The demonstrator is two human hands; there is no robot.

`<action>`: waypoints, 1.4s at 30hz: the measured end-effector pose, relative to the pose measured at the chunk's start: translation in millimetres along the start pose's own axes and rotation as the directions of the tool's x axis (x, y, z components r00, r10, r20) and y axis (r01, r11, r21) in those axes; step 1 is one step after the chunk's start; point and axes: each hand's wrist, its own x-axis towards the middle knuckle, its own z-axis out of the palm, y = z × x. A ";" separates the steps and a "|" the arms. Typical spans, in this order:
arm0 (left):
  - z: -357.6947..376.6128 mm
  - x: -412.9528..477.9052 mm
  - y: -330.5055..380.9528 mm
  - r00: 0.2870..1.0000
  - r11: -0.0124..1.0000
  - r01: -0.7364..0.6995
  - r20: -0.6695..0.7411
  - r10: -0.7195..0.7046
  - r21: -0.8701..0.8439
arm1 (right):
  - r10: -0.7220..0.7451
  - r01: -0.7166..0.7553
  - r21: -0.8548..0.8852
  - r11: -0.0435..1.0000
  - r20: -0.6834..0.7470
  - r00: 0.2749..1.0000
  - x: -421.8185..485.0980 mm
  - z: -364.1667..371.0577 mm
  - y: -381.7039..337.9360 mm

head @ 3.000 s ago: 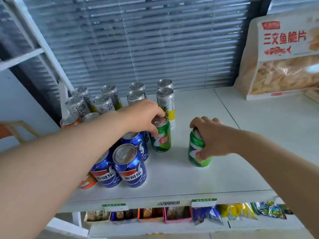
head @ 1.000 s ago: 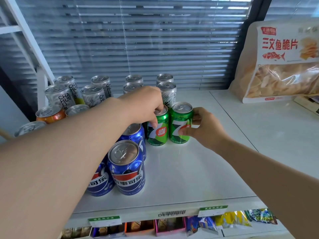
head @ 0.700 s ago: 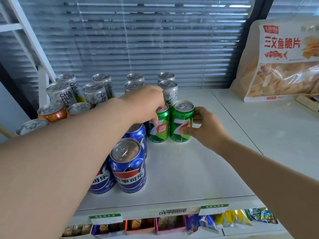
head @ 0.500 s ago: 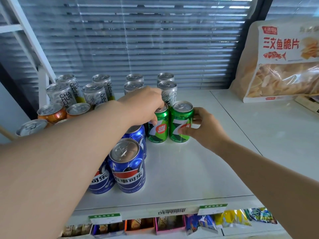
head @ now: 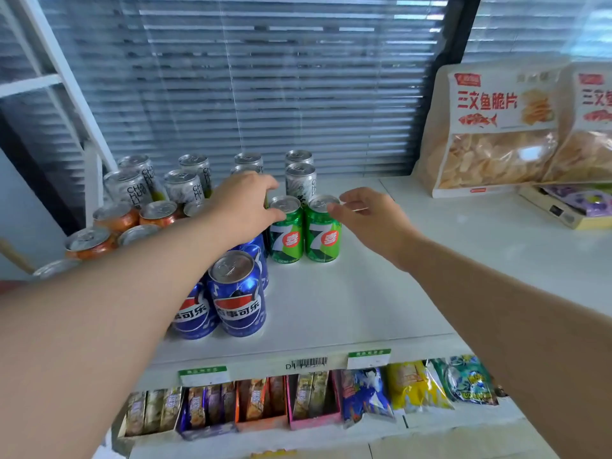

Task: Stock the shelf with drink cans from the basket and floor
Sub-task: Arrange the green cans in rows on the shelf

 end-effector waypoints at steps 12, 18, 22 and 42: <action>-59.9 -161.3 -49.2 0.944 0.976 -0.076 -0.329 0.004 -0.206 | -0.146 0.125 -0.163 0.979 -0.126 0.981 -149.4 15.7 -57.7; -58.3 -273.0 -99.8 0.963 0.964 -0.044 -0.269 -0.029 -0.262 | -0.159 0.131 -0.176 0.976 -0.153 0.975 -227.3 77.6 -79.9; -48.1 -332.7 -135.6 0.969 0.954 0.051 -0.215 -0.118 -0.295 | -0.135 0.124 -0.121 0.985 -0.088 0.987 -267.7 133.9 -88.8; 204.0 -528.5 -245.4 0.681 0.618 0.731 0.353 -0.642 -0.289 | 0.229 -0.190 -0.157 0.969 0.281 0.932 -363.7 401.3 124.8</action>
